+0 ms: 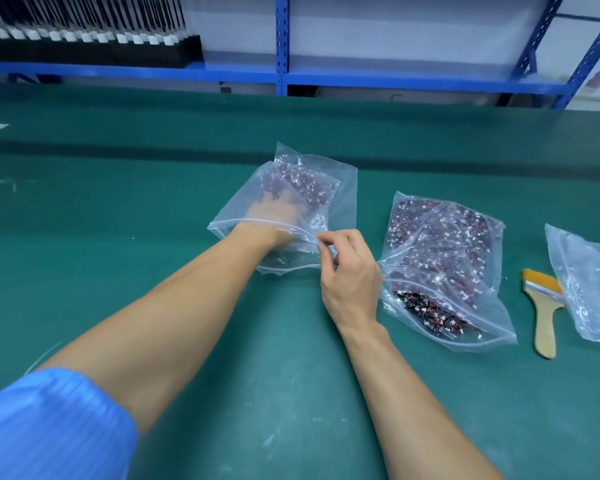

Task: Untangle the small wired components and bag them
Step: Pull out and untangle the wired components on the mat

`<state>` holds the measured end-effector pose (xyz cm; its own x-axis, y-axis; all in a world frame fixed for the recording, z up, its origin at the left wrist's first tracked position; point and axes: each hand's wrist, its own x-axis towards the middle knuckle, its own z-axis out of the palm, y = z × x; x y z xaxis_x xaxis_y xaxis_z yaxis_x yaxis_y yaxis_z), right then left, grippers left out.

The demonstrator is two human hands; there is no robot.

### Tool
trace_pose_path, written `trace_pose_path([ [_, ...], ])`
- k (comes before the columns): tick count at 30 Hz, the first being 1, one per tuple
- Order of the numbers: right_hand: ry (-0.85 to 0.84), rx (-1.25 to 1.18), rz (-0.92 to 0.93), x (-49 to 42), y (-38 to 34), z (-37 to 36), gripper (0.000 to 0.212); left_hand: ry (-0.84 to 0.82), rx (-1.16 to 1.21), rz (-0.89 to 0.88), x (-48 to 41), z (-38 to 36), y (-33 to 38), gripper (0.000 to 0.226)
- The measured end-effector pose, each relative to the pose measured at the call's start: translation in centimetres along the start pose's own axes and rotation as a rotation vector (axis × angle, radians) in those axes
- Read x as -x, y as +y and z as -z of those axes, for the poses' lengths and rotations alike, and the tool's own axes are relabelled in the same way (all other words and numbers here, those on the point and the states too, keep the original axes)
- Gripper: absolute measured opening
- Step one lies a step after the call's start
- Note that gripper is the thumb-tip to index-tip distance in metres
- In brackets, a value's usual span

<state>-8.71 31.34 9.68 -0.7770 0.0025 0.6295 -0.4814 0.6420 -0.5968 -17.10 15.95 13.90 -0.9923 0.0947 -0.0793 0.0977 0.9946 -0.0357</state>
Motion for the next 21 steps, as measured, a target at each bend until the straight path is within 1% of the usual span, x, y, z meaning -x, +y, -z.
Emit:
trace_pose_path([
  [2,0.005,0.003,0.003,0.0,0.0,0.0,0.008,-0.071,-0.007,-0.012,0.5,0.2,0.2,0.015],
  [5,0.006,0.005,-0.001,0.0,0.0,0.0,0.008,-0.093,-0.010,0.030,1.1,0.5,0.5,0.021],
  [8,0.007,0.002,-0.001,-0.1,0.0,0.1,0.008,-0.071,-0.026,0.051,1.3,0.8,1.1,0.020],
  [11,0.009,0.006,0.001,-0.1,0.0,0.1,0.008,-0.026,-0.027,0.083,1.6,1.1,1.6,0.005],
  [15,0.000,0.005,0.005,0.0,-0.1,0.0,0.008,0.042,-0.027,0.121,2.2,0.9,1.8,0.016],
  [19,-0.001,0.007,0.005,0.0,-0.1,0.1,0.008,0.130,0.012,0.142,2.9,0.0,1.7,0.011],
  [21,-0.001,0.006,0.005,0.0,-0.2,0.0,0.008,0.189,0.001,0.120,3.3,-0.6,1.7,0.014],
])
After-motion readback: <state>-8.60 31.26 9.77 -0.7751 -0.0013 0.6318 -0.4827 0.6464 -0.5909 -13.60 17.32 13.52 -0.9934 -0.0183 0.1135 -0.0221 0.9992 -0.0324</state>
